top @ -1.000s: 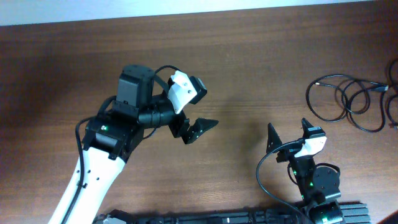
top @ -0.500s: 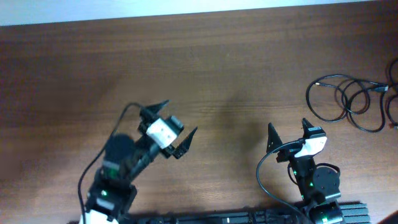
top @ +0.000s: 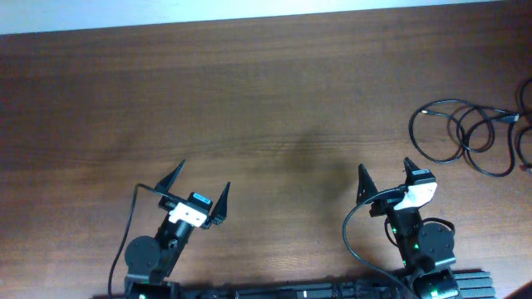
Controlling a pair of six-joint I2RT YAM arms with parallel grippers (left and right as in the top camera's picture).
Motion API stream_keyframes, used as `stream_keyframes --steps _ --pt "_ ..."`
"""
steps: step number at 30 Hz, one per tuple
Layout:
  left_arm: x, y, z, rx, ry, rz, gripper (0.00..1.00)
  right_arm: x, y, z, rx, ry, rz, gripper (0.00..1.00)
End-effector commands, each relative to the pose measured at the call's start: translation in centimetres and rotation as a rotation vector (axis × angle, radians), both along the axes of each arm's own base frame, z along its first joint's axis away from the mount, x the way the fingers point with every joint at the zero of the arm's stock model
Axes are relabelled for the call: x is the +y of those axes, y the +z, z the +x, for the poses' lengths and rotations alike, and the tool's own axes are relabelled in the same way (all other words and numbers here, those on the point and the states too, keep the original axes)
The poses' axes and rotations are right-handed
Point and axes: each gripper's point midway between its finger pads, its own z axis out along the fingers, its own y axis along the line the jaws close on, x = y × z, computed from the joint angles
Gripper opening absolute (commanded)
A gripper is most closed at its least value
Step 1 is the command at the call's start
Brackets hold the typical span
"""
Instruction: Untangle cables
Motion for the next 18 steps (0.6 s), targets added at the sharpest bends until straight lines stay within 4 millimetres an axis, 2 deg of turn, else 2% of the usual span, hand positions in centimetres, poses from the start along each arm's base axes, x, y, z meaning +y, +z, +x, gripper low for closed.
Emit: stream_keyframes --steps 1,4,7,15,18 --pt "2.2 -1.4 0.0 0.053 0.092 0.009 0.99 -0.1 -0.3 0.0 0.002 -0.005 -0.008 0.99" --pt "4.6 -4.0 -0.1 0.157 0.198 0.018 0.99 -0.1 -0.3 0.0 0.002 -0.005 -0.008 0.99" --pt "5.6 -3.6 0.1 0.139 0.251 0.017 0.99 -0.1 -0.3 0.0 0.002 -0.005 -0.008 0.99" --pt "5.4 -1.7 -0.3 0.084 0.242 -0.068 0.99 -0.1 -0.3 0.0 0.002 -0.005 -0.008 0.99" --pt "5.4 -1.7 -0.3 0.109 0.243 -0.142 0.99 -0.1 -0.3 0.0 0.002 -0.005 -0.008 0.99"
